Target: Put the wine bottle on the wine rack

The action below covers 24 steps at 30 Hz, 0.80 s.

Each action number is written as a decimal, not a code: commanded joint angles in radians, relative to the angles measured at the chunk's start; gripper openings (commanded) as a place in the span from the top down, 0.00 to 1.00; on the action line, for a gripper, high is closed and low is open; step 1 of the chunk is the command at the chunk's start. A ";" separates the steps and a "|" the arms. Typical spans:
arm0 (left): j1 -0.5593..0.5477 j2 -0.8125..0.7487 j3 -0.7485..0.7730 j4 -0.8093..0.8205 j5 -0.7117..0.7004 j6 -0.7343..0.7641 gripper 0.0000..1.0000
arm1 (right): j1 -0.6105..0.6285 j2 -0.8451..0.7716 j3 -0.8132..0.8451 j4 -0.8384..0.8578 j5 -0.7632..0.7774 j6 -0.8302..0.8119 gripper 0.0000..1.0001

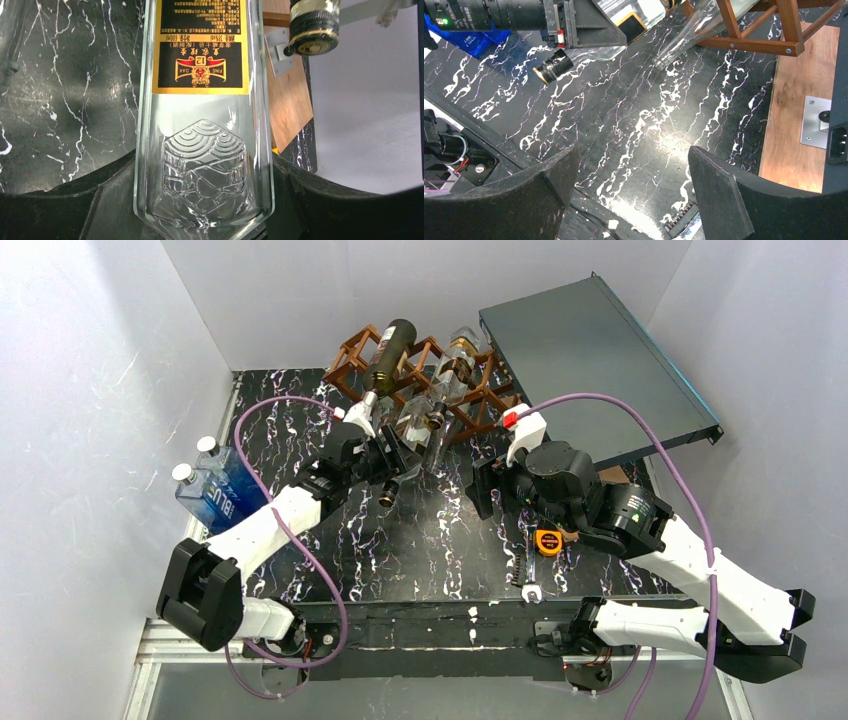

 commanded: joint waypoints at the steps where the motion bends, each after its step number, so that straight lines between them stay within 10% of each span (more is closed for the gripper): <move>1: 0.006 -0.008 0.107 0.161 -0.033 0.041 1.00 | 0.003 -0.021 0.033 0.012 0.019 -0.006 0.11; 24: 0.009 0.111 0.187 0.170 -0.123 0.080 1.00 | 0.004 -0.032 0.028 0.001 0.037 -0.011 0.10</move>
